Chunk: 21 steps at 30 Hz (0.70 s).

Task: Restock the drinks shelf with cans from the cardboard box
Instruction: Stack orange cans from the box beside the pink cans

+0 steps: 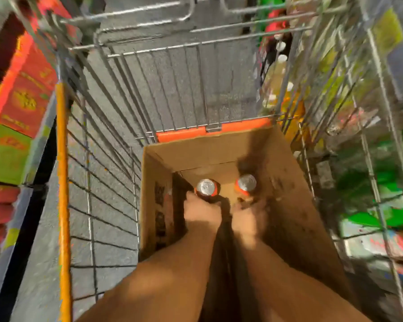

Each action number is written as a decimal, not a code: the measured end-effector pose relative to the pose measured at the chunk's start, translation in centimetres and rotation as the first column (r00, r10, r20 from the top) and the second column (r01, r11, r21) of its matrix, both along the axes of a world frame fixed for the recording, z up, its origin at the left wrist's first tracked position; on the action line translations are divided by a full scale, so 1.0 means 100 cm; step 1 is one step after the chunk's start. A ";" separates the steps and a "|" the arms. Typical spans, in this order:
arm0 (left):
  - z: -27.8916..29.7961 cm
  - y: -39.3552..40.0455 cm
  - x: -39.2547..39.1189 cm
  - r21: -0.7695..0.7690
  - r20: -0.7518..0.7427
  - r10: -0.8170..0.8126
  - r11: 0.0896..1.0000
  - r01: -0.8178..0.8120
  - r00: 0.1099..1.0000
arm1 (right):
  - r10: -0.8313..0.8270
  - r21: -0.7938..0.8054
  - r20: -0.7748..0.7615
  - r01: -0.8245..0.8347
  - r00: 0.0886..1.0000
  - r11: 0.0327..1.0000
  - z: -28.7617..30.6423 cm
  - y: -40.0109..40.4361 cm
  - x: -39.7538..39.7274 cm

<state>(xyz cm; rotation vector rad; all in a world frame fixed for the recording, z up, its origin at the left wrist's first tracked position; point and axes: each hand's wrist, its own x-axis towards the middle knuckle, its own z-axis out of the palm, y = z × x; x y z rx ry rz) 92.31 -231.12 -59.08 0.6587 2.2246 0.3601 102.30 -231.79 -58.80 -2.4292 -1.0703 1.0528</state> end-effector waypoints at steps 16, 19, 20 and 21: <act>-0.054 0.030 -0.007 0.003 -0.027 0.028 1.000 -0.028 0.999 | -0.372 0.068 0.024 0.369 0.928 0.927 -0.065 0.052 -0.034; -0.034 0.025 -0.011 0.022 -0.068 -0.012 1.000 0.013 0.998 | -0.319 0.076 -0.041 0.322 0.947 0.944 -0.037 0.035 -0.034; -0.024 0.025 -0.012 0.033 -0.077 -0.019 0.999 0.022 0.997 | -0.314 0.063 -0.040 0.316 0.949 0.947 -0.025 0.029 -0.034; -0.012 0.024 -0.012 0.064 -0.074 -0.025 0.997 0.030 0.997 | -0.302 0.057 -0.030 0.304 0.953 0.951 -0.013 0.022 -0.035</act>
